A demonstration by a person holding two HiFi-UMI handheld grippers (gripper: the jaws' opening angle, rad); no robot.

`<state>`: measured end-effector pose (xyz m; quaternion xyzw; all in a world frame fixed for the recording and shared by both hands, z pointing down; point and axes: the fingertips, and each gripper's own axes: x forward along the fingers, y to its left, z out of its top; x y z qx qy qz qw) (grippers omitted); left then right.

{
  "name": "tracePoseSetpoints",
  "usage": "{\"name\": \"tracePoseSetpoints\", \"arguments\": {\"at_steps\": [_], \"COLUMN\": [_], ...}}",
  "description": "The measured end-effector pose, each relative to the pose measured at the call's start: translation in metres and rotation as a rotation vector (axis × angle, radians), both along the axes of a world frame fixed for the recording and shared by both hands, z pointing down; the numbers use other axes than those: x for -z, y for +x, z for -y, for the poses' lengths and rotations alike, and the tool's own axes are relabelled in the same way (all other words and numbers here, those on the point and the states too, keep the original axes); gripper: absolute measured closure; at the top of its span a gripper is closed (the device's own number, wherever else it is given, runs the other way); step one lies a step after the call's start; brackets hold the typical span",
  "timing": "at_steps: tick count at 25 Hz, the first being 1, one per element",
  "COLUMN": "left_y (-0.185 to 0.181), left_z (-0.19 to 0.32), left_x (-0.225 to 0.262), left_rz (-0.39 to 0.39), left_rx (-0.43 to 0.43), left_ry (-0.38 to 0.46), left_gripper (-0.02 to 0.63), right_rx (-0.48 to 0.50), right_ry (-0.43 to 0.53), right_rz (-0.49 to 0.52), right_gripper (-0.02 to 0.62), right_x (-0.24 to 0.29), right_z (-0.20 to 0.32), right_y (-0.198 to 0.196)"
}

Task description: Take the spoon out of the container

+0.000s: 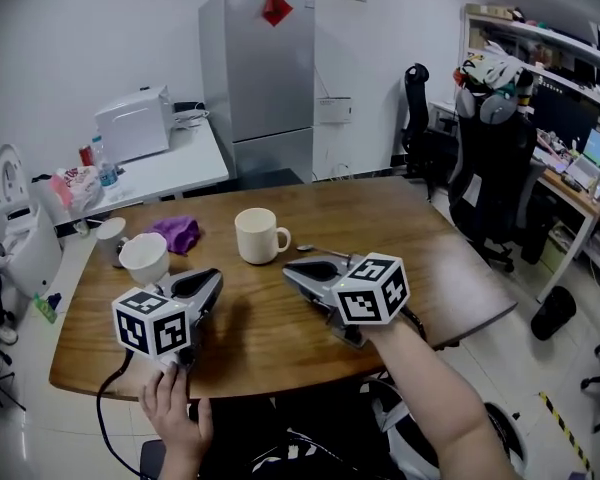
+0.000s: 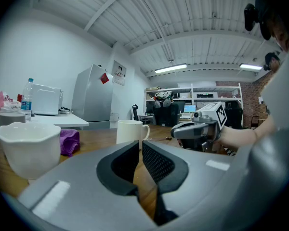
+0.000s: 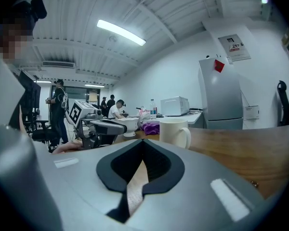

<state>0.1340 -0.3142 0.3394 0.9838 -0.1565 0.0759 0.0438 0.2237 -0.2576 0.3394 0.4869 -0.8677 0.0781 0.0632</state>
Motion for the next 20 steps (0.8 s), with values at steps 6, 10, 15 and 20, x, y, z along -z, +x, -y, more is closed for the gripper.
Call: {"name": "tracePoseSetpoints", "arguments": {"at_steps": [6,10,15,20], "left_y": [-0.0011,-0.0035,-0.0034,-0.0028], "left_z": [0.0024,0.0043,0.0040,0.0022], "left_x": [0.0013,-0.0002,0.0000,0.0004], "left_rz": [0.002,0.004,0.002,0.002], "left_rx": [-0.008,-0.005,-0.005,-0.003], "left_ry": [-0.003,-0.004,-0.004,-0.009], "left_gripper": [0.583,0.583,0.583,0.583], "right_rx": [-0.001,0.003,0.004,0.006], "right_ry": [0.001,0.001,0.001,-0.005], "right_rz": [0.001,0.002,0.000,0.001], "right_gripper": [0.594,0.595,0.595,0.595], "right_x": [0.0023,0.0011,0.0011,0.0012], "right_z": [0.0027,0.0051,0.0053,0.0037], "right_y": [-0.0011,-0.0035,-0.0033,-0.0028]}}
